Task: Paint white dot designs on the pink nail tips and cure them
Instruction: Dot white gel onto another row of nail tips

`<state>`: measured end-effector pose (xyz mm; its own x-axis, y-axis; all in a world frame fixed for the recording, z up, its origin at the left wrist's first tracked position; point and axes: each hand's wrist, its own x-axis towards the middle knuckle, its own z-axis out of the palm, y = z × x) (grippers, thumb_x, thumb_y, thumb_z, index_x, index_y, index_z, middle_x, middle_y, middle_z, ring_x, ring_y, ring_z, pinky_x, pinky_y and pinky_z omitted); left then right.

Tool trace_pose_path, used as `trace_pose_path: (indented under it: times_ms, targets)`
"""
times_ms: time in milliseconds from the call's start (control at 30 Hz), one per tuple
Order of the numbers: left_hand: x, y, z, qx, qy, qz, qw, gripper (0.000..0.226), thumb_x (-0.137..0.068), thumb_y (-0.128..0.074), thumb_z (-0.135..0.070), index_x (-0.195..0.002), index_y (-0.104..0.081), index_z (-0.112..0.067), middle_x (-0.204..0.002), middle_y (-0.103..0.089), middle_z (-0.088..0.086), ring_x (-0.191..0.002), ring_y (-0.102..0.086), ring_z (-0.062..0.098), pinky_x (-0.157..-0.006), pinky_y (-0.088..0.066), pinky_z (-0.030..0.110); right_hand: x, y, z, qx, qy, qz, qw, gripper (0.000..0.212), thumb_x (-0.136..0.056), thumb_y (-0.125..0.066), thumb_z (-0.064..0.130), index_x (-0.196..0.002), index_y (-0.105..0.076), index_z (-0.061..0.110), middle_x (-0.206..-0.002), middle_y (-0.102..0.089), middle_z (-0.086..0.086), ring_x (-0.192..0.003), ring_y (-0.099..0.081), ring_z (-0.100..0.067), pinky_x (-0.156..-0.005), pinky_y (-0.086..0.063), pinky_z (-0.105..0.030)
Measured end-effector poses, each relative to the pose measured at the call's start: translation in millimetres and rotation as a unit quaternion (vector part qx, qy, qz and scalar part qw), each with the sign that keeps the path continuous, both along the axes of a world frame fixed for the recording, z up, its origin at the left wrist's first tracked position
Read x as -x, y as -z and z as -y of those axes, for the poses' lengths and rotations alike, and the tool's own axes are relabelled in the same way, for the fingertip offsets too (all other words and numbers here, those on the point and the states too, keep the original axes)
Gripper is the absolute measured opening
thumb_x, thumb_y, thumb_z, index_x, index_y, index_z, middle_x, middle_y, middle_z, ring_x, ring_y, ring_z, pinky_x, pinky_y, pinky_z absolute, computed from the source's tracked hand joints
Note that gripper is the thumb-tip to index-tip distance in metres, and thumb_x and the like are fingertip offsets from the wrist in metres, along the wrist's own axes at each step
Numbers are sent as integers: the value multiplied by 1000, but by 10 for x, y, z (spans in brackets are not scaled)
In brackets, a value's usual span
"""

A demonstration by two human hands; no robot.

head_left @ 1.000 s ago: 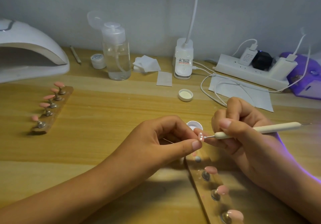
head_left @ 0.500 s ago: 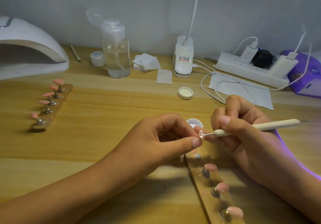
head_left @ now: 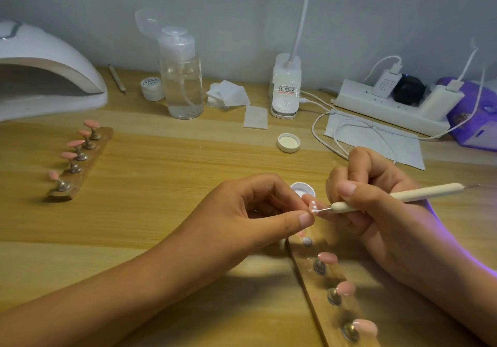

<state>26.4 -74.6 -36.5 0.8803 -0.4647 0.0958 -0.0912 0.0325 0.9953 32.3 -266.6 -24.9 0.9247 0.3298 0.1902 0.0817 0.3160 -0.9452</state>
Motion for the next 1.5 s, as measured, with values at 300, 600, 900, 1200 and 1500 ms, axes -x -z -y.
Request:
trace_pose_path:
  times_ms: [300, 600, 900, 1200, 1500]
  targets:
    - [10, -14, 4, 17, 5, -6, 1000, 4, -76, -75, -21, -76, -71, -20, -74, -70, -12, -68, -61, -2, -62, -46, 10, -5, 3, 5, 4, 4, -4, 1000, 19, -73, -63, 14, -60, -51, 20, -55, -49, 4, -52, -48, -5, -57, -49, -16]
    - [11, -8, 0, 18, 4, -10, 1000, 4, -74, -74, -21, -76, -71, -20, -74, -70, -10, -68, -61, -1, -63, -47, 12, -7, 11, 12, 2, -5, -1, 1000, 19, -74, -62, 13, -61, -51, 20, -55, -50, 6, -52, -46, -5, -58, -49, -16]
    - [8, 9, -6, 14, 3, -9, 1000, 4, -77, -74, -18, -77, -71, -20, -77, -72, -12, -69, -62, -1, -63, -47, 11, -3, 0, 18, 0, -7, -2, 1000, 18, -74, -61, 14, -60, -52, 20, -54, -50, 6, -51, -46, -5, -54, -46, -14]
    - [11, 18, -17, -3, -9, -12, 1000, 5, -76, -76, -21, -80, -72, -21, -81, -74, -1, -75, -66, 5, -68, -54, 18, -2, 14, 60, 13, 10, 26, 1000, 18, -76, -59, 16, -62, -49, 21, -55, -47, 5, -51, -39, -9, -68, -42, -33]
    - [45, 18, 0, -43, -3, -5, 999, 9, -80, -76, -17, -84, -68, -19, -81, -73, 5, -72, -70, 15, -63, -55, 24, -120, 13, 99, -27, 135, 4, 991, 24, -82, -51, 11, -61, -48, 22, -52, -42, 5, -50, -41, -8, -71, -55, -27]
